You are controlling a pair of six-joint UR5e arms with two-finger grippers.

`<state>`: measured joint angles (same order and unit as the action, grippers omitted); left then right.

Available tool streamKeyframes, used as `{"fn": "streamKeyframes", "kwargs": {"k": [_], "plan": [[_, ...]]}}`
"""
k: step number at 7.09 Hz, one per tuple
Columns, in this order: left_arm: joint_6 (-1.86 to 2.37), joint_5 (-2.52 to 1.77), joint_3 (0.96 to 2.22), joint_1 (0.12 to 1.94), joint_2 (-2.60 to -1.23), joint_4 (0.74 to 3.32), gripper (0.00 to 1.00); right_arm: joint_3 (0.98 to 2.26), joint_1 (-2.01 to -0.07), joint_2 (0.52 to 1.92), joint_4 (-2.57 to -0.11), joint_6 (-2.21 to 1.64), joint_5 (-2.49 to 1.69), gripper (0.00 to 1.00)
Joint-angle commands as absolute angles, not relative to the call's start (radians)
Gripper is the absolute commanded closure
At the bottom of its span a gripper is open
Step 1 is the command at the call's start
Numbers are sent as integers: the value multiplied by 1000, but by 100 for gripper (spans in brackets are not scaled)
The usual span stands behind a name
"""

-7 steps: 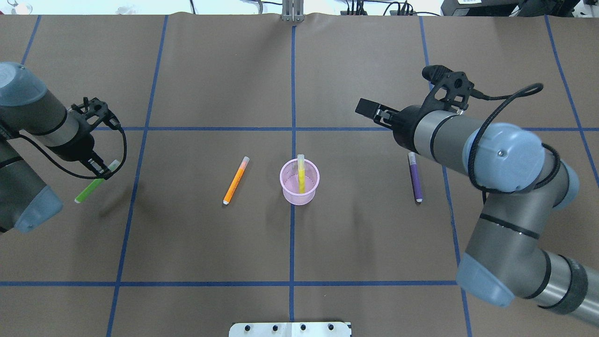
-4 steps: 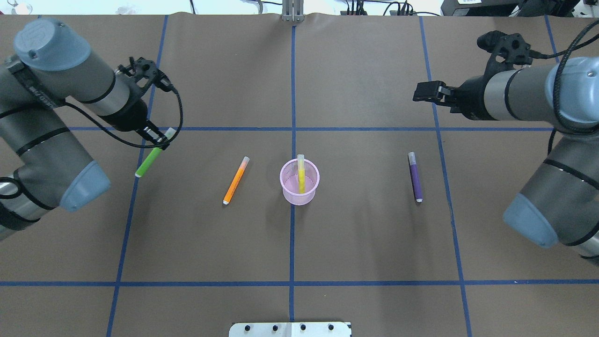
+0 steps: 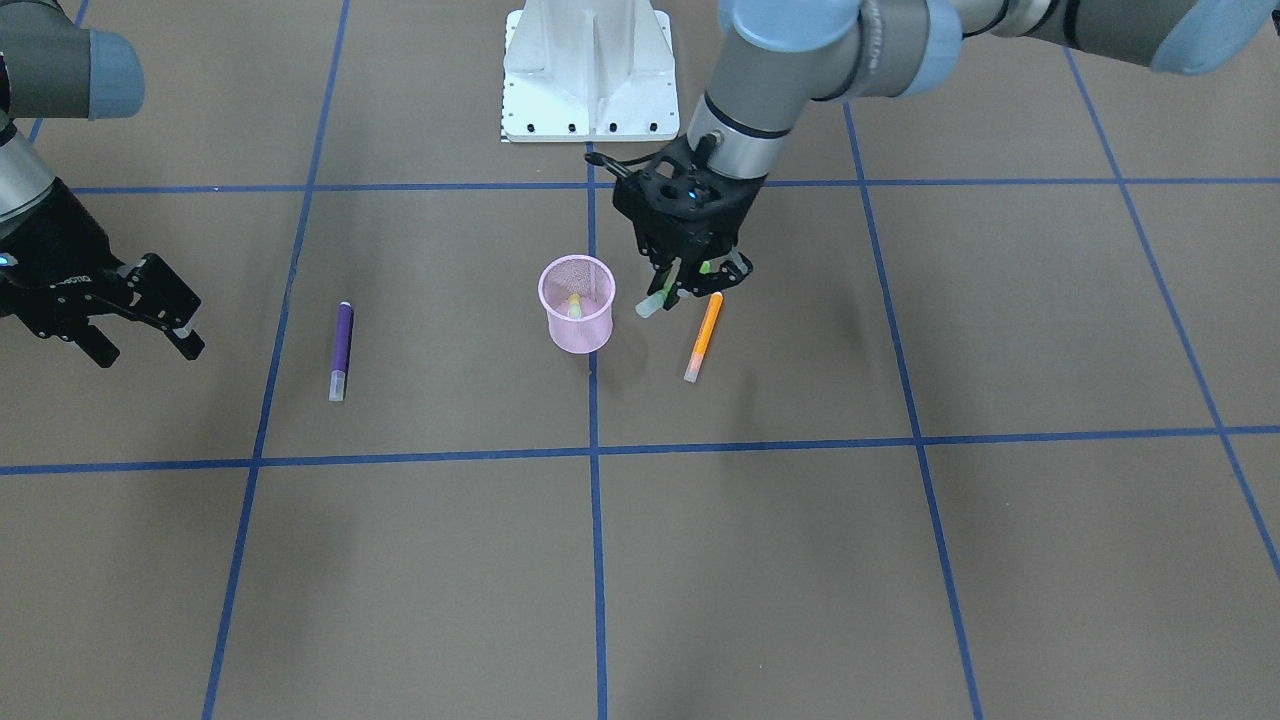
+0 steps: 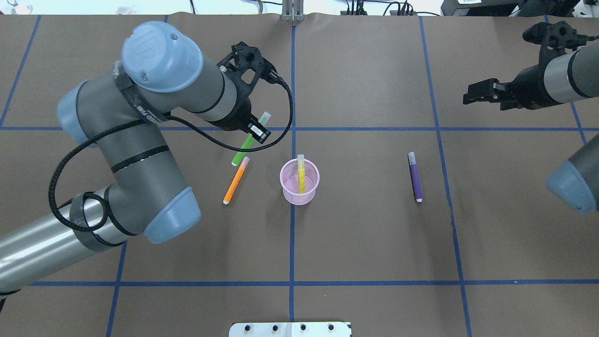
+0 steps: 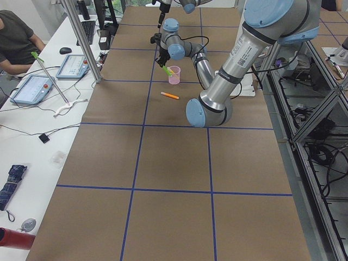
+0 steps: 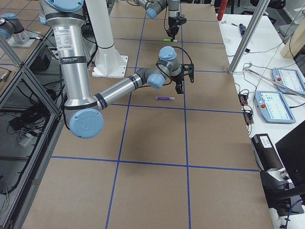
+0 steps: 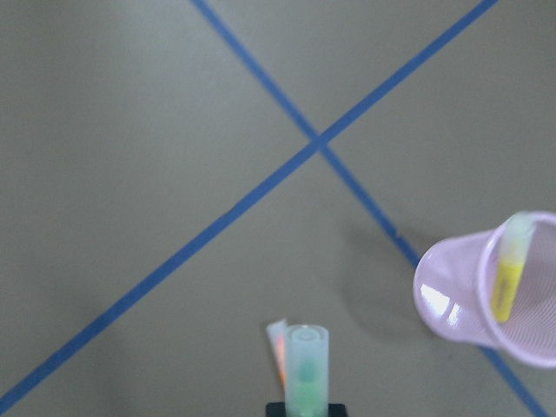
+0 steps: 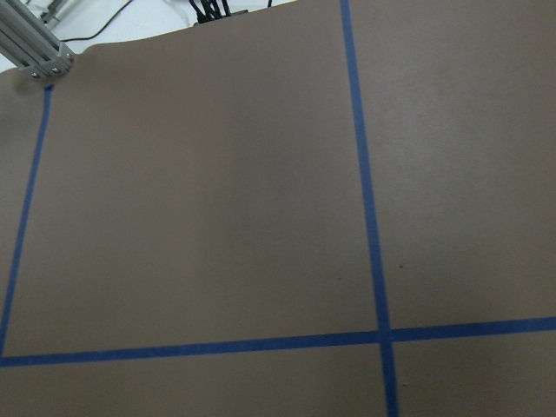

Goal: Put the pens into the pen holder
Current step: 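Lift the green marker with the left gripper and carry it toward the cup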

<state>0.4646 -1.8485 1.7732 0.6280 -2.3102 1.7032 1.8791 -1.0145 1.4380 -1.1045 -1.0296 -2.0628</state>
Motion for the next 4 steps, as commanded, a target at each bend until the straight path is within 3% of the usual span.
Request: {"fn": "streamKeyframes", "kwargs": {"k": [1,4], "plan": [[472,-1656,1773,566,-2326,1837,100,1861,-1025,1439,-1104,-1023,-2071,1],[482,-1398,1798,428,-2326,1875,100,1853,-1025,1437,-1104,-1025,-2071,1]]}}
